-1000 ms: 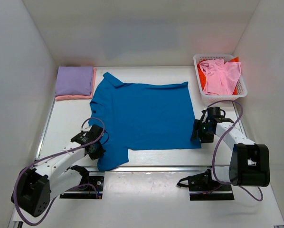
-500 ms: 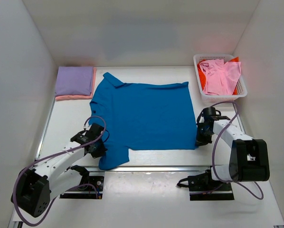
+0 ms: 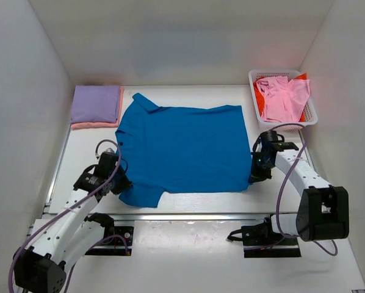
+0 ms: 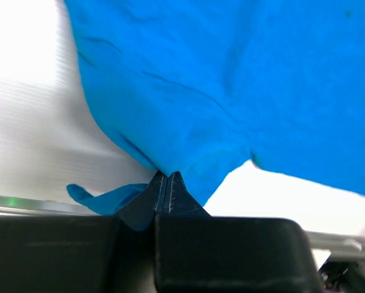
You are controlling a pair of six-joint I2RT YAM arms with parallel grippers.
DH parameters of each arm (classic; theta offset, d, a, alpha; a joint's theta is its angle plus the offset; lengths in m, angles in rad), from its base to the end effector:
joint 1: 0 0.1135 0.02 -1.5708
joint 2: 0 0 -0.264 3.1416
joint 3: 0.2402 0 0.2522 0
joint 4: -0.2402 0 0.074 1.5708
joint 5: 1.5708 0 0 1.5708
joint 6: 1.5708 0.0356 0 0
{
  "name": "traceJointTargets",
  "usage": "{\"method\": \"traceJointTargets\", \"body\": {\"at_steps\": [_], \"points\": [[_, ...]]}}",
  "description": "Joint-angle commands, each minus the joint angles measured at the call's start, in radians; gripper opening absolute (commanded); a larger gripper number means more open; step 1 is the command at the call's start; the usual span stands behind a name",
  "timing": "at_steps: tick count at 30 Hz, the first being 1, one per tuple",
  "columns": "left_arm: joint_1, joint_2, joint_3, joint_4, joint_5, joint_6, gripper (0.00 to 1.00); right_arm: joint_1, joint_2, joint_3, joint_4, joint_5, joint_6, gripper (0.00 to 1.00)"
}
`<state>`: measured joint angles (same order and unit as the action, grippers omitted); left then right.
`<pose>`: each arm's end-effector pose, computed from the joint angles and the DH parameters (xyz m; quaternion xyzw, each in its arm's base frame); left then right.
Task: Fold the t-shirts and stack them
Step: Grap the side of the flattened tshirt closest away from the robot with both arms, then fold the flattened tshirt in 1/3 of the way
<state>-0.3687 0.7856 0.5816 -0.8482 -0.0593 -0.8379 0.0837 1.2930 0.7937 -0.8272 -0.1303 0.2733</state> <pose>0.1311 -0.0484 0.2142 -0.2320 0.9379 -0.1218 0.2273 0.2167 0.0228 0.1967 0.0859 0.9867 0.0852 0.1082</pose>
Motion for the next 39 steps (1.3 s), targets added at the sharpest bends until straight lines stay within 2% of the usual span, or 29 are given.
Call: {"method": "traceJointTargets", "body": {"at_steps": [1, 6, 18, 35, 39], "points": [[0.066, 0.009, 0.07, -0.011, 0.019, 0.049, 0.0, -0.048, -0.021, 0.019, -0.052, -0.063, -0.032, 0.0], [0.154, 0.111, 0.168, 0.047, 0.019, 0.1, 0.0, -0.082, 0.049, 0.096, -0.066, -0.1, -0.082, 0.0], [0.23, 0.352, 0.294, 0.187, -0.011, 0.148, 0.0, -0.17, 0.344, 0.344, -0.01, -0.155, -0.141, 0.0], [0.252, 0.558, 0.371, 0.29, -0.011, 0.169, 0.0, -0.167, 0.581, 0.575, -0.029, -0.147, -0.16, 0.0], [0.248, 0.586, 0.368, 0.304, -0.002, 0.168, 0.04, -0.165, 0.601, 0.588, -0.03, -0.144, -0.164, 0.01]]}}
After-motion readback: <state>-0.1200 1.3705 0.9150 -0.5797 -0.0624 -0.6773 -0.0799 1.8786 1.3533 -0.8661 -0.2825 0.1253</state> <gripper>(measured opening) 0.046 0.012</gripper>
